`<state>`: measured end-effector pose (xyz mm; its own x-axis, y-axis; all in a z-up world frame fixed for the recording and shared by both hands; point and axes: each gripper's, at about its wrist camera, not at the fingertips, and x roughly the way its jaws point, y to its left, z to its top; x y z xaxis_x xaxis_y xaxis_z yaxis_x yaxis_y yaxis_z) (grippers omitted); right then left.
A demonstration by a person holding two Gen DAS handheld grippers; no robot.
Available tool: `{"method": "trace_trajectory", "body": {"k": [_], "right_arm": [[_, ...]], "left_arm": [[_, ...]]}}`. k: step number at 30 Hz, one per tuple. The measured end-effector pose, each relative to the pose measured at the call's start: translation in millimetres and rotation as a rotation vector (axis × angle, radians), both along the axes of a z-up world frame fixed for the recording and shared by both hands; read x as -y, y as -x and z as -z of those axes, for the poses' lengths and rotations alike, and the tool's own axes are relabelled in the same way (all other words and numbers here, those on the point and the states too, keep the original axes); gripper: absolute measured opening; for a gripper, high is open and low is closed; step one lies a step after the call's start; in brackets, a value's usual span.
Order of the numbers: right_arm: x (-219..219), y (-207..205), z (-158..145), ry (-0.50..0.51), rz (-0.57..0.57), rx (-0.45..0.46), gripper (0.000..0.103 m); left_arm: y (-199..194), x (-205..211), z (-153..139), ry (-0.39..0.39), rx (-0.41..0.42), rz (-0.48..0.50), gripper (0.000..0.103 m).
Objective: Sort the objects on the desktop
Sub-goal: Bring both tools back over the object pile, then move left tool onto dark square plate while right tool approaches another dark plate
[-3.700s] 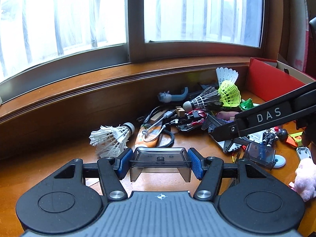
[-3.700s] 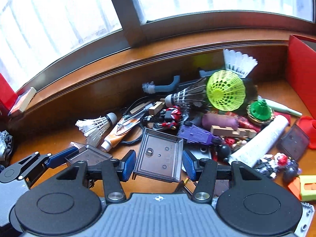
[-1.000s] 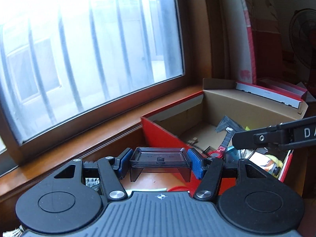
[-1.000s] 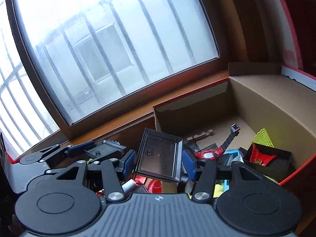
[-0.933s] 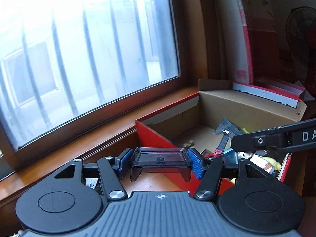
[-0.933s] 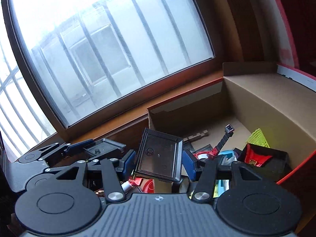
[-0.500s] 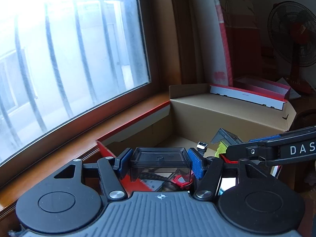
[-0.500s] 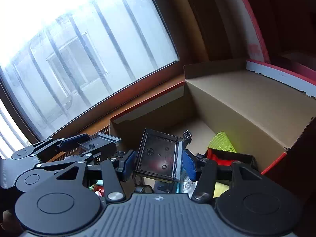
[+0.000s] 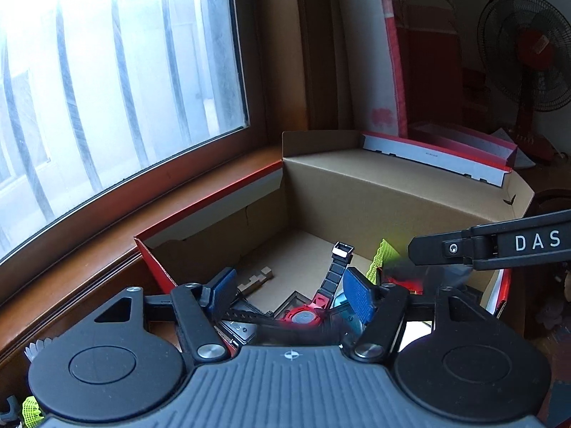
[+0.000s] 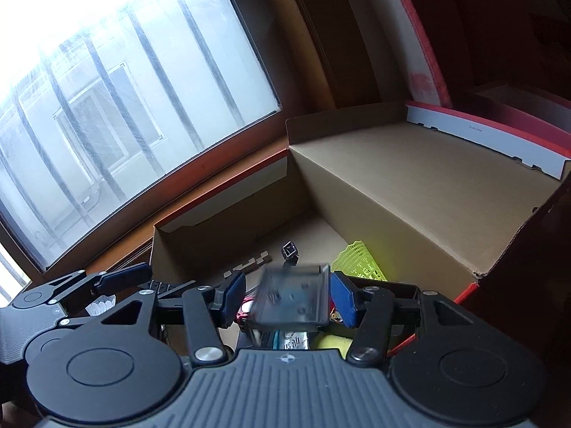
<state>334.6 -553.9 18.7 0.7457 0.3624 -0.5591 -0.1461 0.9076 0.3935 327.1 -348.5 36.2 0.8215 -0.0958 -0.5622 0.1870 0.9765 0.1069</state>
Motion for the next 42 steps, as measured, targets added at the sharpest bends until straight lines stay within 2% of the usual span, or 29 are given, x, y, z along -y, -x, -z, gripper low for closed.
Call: {"method": "trace_trajectory", "body": {"k": [3,8,14,19,26,31,37,42], "right_arm": [[0.7,0.4,0.9,0.0,0.0,0.003,0.059],[-3.3,4.8,-1.0,0.001,-0.01,0.005,0.061],[-23.1,18.7,-10.6,0.006,-0.079,0.033,0.063],[-59.0,34.9,-17.9,0.019,-0.183,0.044,0.064],[-130.2,67.4,-22.5,0.045,-0.376,0.058,0.066],[-187.0,93.7,-20.4,0.09,-0.529,0.064,0.067],[-246.2,118.9,0.1,0.152,-0.68,0.009,0.067],[-288.0,139.7,31.0,0.238,-0.807,-0.035,0.067]], "left_arm": [[7.0,-3.8,-1.0,0.0,0.006,-0.018,0.076],[26.0,-18.6,-5.5,0.018,0.017,-0.064,0.079],[59.5,-49.7,-8.5,0.021,0.027,-0.154,0.083],[97.7,-87.7,-6.7,0.026,0.014,-0.257,0.083],[169.3,-155.3,0.2,0.015,-0.009,-0.453,0.085],[211.2,-201.0,12.1,0.029,-0.061,-0.553,0.086],[246.8,-227.3,41.4,0.012,-0.157,-0.569,0.086],[257.9,-238.1,59.7,0.048,-0.21,-0.514,0.084]]}}
